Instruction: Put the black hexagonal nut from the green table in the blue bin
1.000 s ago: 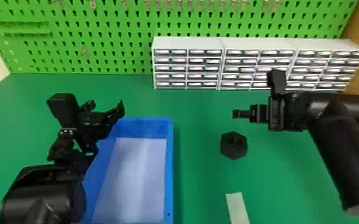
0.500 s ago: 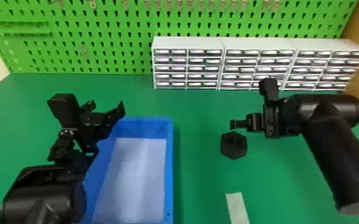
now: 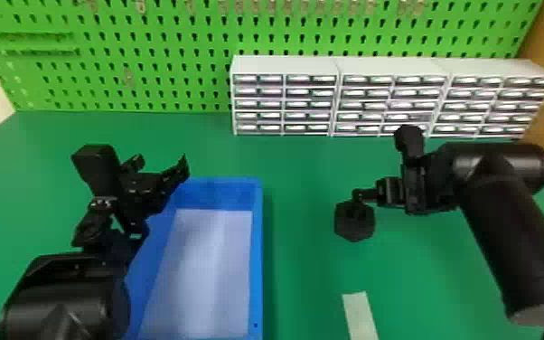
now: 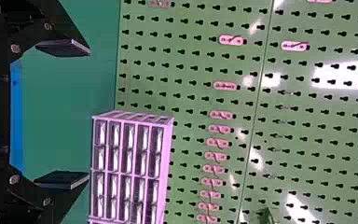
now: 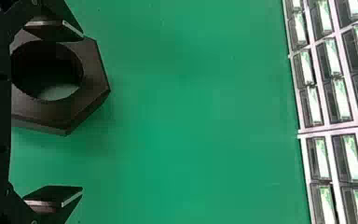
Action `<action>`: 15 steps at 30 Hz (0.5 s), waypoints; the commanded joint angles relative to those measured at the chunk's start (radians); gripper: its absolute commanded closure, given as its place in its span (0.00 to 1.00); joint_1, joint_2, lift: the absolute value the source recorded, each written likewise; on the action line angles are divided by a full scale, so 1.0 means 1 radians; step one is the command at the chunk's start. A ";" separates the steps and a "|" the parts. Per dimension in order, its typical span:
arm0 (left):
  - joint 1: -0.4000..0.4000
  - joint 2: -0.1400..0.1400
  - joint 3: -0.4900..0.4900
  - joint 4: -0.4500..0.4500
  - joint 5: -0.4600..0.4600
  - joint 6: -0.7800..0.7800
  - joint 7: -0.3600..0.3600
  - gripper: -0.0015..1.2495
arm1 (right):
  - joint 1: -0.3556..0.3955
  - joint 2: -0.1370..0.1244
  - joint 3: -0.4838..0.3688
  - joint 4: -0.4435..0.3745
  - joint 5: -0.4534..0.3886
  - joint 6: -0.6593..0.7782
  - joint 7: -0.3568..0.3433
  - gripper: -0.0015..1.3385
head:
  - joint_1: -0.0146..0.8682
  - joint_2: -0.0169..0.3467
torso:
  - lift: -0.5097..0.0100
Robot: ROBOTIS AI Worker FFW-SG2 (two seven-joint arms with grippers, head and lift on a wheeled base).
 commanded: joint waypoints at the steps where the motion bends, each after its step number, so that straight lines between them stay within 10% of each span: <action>1: 0.000 0.000 -0.001 0.000 0.002 0.000 0.000 0.26 | 0.009 -0.001 -0.014 0.000 0.003 0.008 0.000 0.11 | 0.79 0.19 | 0.79; 15: -0.001 0.000 -0.001 0.000 0.002 0.000 0.000 0.26 | 0.015 0.001 -0.024 0.000 0.034 0.028 0.000 0.11 | 0.79 0.19 | 0.79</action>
